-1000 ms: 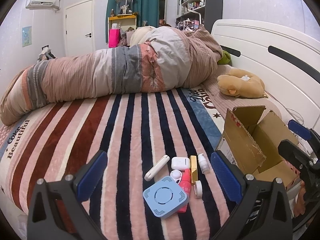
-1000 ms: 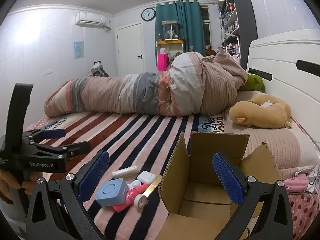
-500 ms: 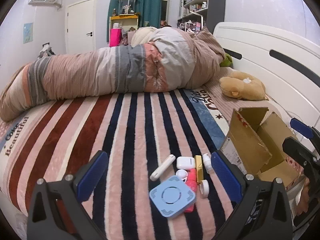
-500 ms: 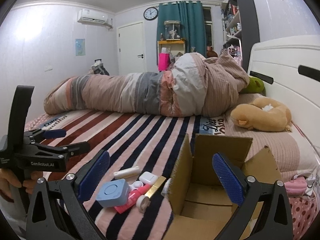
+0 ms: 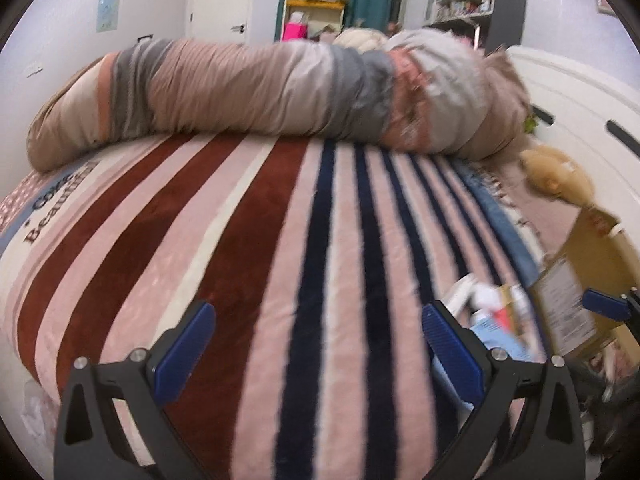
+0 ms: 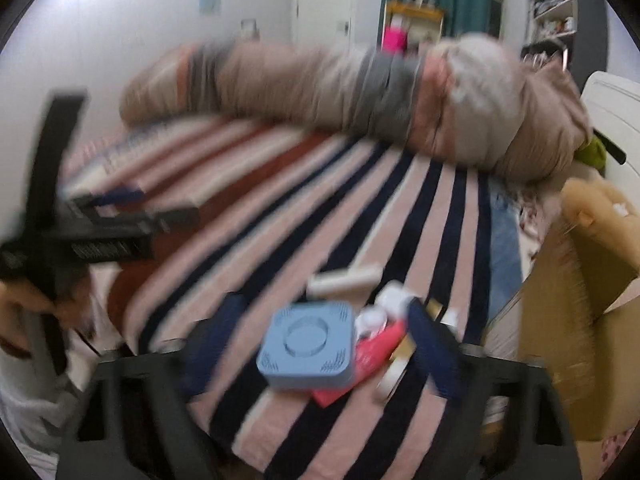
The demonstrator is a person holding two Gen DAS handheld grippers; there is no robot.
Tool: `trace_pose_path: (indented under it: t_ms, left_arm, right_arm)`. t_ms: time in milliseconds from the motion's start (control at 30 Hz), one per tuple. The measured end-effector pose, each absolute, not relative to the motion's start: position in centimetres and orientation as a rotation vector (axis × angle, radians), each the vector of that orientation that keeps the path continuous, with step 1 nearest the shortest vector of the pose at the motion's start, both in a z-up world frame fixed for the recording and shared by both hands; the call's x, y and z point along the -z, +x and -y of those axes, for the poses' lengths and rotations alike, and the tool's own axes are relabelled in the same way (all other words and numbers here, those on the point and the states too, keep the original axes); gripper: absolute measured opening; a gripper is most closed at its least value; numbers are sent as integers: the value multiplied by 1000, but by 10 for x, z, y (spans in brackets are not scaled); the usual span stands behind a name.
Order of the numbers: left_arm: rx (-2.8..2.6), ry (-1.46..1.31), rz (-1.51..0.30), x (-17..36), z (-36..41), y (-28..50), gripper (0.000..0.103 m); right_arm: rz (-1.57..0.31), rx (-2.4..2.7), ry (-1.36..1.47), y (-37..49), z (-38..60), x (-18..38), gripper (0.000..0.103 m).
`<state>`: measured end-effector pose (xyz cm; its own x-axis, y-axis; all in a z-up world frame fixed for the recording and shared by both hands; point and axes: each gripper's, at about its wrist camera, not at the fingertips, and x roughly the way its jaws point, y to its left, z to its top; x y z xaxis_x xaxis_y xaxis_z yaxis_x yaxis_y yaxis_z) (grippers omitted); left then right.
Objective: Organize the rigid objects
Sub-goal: 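Grasp the light-blue square case with the right gripper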
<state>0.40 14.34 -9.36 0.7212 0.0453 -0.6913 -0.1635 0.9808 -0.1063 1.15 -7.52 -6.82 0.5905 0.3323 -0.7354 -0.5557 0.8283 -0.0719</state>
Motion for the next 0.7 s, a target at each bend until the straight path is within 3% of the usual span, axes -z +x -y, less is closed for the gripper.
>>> trace_pose_path:
  t_ms: [200, 467, 533, 600, 700]
  left_arm:
    - [-91, -182, -825, 127, -162, 8, 102]
    - [11, -178, -874, 144, -165, 15, 102]
    - [42, -169, -870, 143, -163, 16, 102]
    - [84, -150, -868, 142, -159, 16, 102]
    - [141, -132, -867, 138, -153, 19, 102]
  right_arm:
    - [-944, -440, -499, 26, 48, 122, 98]
    - [-1034, -435, -584, 50, 26, 148, 98]
    - [-1028, -441, -600, 48, 22, 149, 96]
    - [-1026, -450, -610, 45, 18, 150, 79]
    - [-1014, -454, -625, 46, 17, 148, 79]
